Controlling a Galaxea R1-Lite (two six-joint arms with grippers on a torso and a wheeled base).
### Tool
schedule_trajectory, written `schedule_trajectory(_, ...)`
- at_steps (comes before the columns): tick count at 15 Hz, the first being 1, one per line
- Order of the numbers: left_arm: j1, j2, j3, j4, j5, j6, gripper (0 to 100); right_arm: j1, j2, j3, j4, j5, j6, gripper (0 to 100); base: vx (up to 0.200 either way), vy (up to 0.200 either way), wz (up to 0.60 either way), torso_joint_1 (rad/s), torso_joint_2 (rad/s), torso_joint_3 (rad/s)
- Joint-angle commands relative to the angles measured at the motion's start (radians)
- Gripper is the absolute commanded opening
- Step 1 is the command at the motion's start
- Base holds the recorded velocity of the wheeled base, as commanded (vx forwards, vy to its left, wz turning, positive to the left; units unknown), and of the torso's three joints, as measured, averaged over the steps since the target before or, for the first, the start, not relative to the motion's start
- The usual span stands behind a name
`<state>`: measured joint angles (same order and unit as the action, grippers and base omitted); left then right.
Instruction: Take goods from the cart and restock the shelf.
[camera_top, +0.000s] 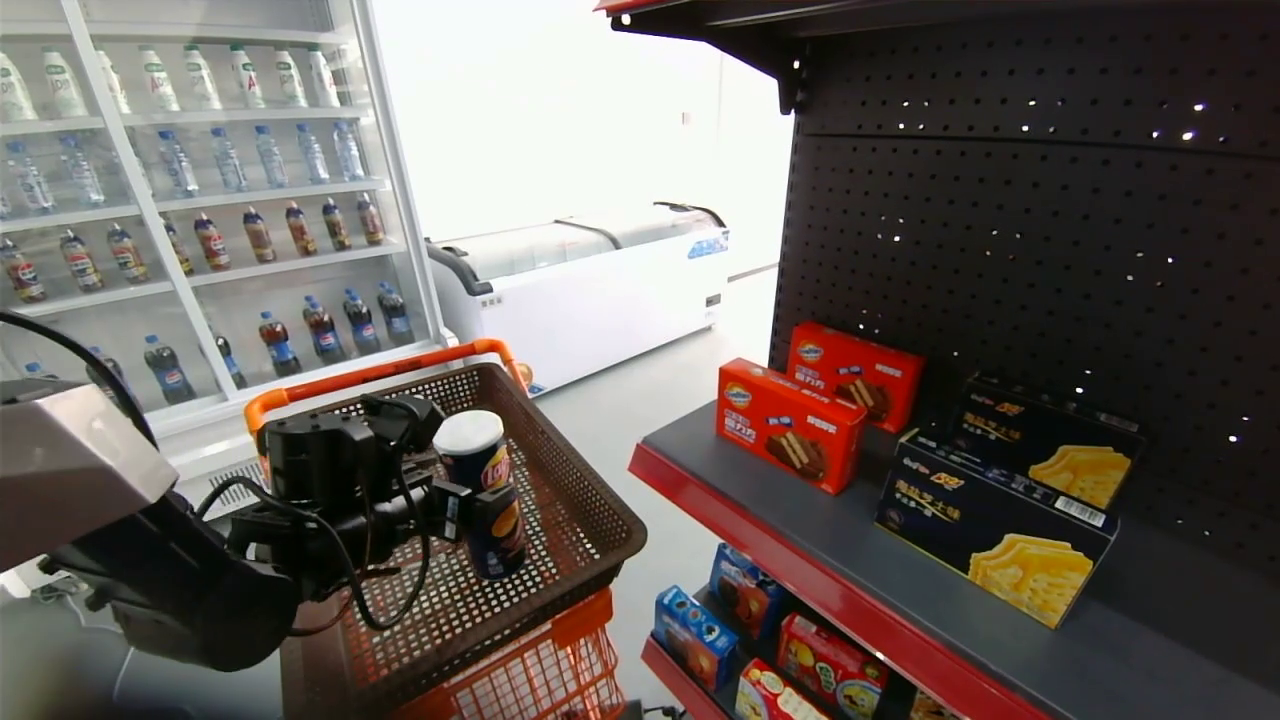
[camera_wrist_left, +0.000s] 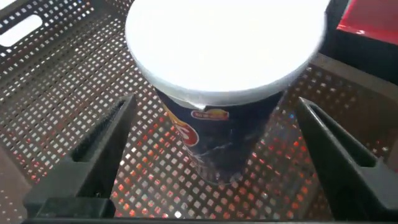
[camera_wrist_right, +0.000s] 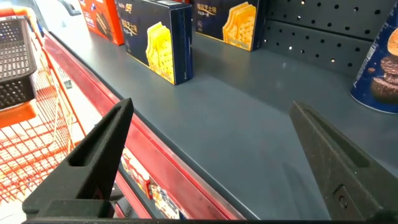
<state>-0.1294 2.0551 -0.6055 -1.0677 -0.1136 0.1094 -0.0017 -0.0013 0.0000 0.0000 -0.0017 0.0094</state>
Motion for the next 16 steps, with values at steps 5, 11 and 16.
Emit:
schedule_trajectory(5, -0.015, 0.158, -0.054, -0.089, 0.057, 0.001, 100, 0.000, 0.001, 0.000, 0.000, 0.000, 0.000, 100, 0.000, 0.000, 0.00, 0.000, 0.00, 0.000)
schedule_trajectory(11, -0.018, 0.200, -0.082, -0.098, 0.069, 0.019, 100, 0.000, 0.001, 0.000, 0.000, 0.000, 0.000, 100, 0.000, 0.000, 0.00, 0.000, 0.00, 0.000)
schedule_trajectory(16, -0.021, 0.201, -0.132, -0.089, 0.117, 0.016, 0, 0.000, 0.001, 0.000, 0.000, -0.001, 0.000, 100, 0.000, 0.000, 0.00, 0.000, 0.00, 0.000)
